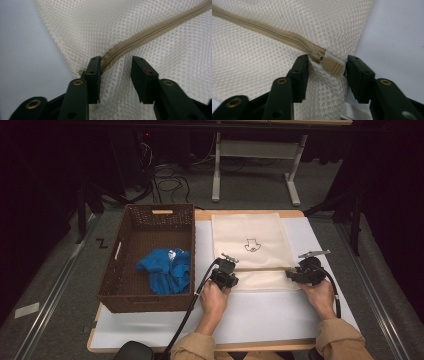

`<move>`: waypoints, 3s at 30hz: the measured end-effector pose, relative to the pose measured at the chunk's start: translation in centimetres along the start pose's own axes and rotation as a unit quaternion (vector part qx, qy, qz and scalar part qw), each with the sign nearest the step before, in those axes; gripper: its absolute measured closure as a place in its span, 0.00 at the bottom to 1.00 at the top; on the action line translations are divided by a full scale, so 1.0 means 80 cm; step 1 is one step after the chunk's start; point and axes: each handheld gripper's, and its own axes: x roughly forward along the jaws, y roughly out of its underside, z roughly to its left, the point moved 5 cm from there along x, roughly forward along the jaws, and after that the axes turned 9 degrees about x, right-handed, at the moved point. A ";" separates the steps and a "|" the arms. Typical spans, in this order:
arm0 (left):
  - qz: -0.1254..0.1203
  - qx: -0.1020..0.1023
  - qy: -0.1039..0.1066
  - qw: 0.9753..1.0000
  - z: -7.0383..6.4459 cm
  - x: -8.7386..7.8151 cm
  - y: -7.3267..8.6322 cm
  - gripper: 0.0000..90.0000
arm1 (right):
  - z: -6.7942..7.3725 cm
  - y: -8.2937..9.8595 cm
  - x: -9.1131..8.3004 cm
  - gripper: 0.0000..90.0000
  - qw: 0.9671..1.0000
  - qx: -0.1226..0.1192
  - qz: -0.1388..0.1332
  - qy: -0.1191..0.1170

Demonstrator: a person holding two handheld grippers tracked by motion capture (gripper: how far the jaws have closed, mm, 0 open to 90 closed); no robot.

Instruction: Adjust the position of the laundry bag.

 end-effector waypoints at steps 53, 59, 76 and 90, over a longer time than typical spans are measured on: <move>-0.028 0.065 0.048 0.996 -0.018 -0.070 0.069 0.90 | 0.060 0.060 -0.052 0.81 0.994 -0.071 0.047 -0.063; -0.029 0.061 0.052 0.996 -0.015 -0.072 0.073 0.89 | 0.066 0.063 -0.050 0.80 0.993 -0.080 0.055 -0.061; -0.075 0.081 0.059 0.992 -0.034 -0.078 0.047 0.48 | 0.056 0.058 -0.054 0.54 0.996 -0.067 0.030 -0.057; -0.072 0.073 0.085 0.991 -0.052 -0.043 0.023 0.43 | 0.037 0.051 -0.062 0.38 0.998 -0.015 -0.027 -0.058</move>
